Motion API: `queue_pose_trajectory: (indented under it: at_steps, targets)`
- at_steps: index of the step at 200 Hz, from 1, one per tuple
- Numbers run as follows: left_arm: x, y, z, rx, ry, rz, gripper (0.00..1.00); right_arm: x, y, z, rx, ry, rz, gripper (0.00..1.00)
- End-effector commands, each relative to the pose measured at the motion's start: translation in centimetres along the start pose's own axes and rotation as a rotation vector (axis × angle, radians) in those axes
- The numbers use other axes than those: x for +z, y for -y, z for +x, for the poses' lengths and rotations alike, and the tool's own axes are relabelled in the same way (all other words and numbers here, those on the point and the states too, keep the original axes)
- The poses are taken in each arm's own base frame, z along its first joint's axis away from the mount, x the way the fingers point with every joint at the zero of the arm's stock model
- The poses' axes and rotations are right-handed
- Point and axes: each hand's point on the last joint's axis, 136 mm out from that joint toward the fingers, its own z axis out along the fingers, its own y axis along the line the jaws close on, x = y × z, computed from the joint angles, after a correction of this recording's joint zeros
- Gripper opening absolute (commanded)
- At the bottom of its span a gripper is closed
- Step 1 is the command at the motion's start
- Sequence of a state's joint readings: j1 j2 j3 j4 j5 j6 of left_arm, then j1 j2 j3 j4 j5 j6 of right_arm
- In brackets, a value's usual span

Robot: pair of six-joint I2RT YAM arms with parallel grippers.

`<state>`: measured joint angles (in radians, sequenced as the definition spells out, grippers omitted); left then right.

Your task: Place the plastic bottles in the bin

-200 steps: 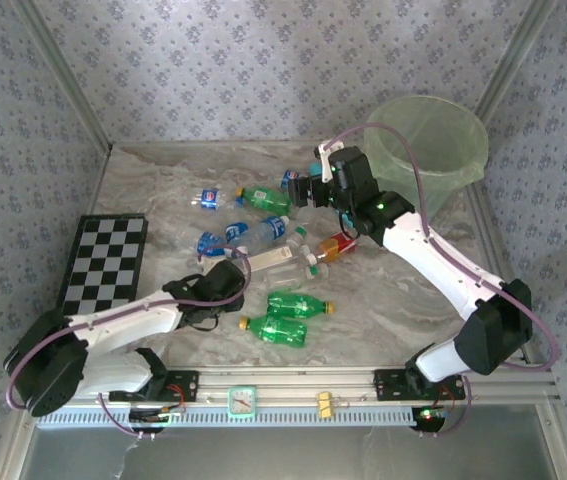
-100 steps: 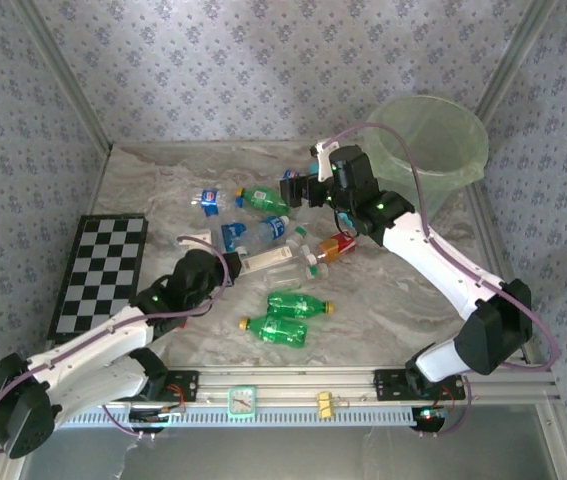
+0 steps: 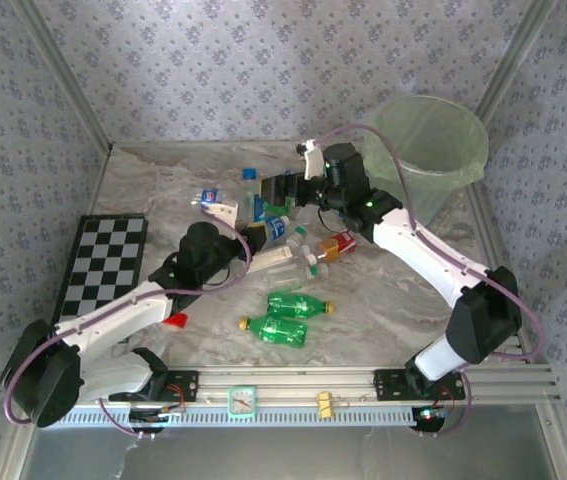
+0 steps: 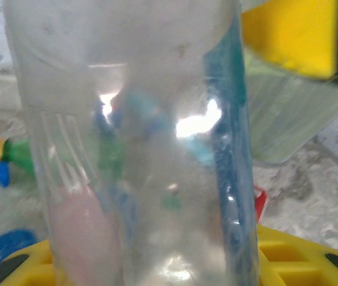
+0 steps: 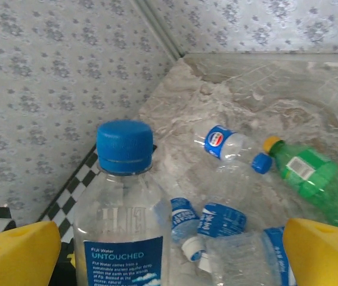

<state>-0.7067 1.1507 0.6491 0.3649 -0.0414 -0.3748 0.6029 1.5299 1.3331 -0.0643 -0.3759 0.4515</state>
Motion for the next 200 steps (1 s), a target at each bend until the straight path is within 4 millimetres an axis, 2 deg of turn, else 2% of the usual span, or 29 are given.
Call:
queue_pose_trajectory:
  at_steps: [1,48,99,143,161,172,183,200]
  targets:
    - [0.3,2.3,-3.0,0.019,0.067,0.101,0.38,0.5,-1.8,0.4,0.029,-0.008,-0.111,0.96]
    - [0.3,3.1,-3.9,0.012,0.079,0.134,0.38,1.4,-3.0,1.4,0.031,-0.054,-0.183,0.92]
    - [0.2,3.7,-4.2,-0.009,0.082,0.167,0.38,2.0,-2.5,1.9,0.034,-0.071,-0.171,0.83]
    - [0.2,3.6,-3.8,-0.023,0.076,0.170,0.39,2.1,-2.5,1.9,0.033,-0.070,-0.177,0.61]
    - [0.1,3.6,-3.9,-0.025,0.077,0.170,0.41,2.0,-2.5,1.8,0.031,-0.065,-0.175,0.56]
    - [0.1,3.6,-3.9,-0.025,0.078,0.170,0.49,1.9,-2.4,1.8,0.029,-0.060,-0.172,0.55]
    - [0.0,3.5,-3.8,-0.028,0.078,0.164,0.67,1.8,-2.5,1.7,0.026,-0.056,-0.172,0.54]
    - [-0.1,3.2,-3.9,-0.038,0.083,0.149,0.84,1.8,-2.3,1.7,0.022,-0.052,-0.165,0.53]
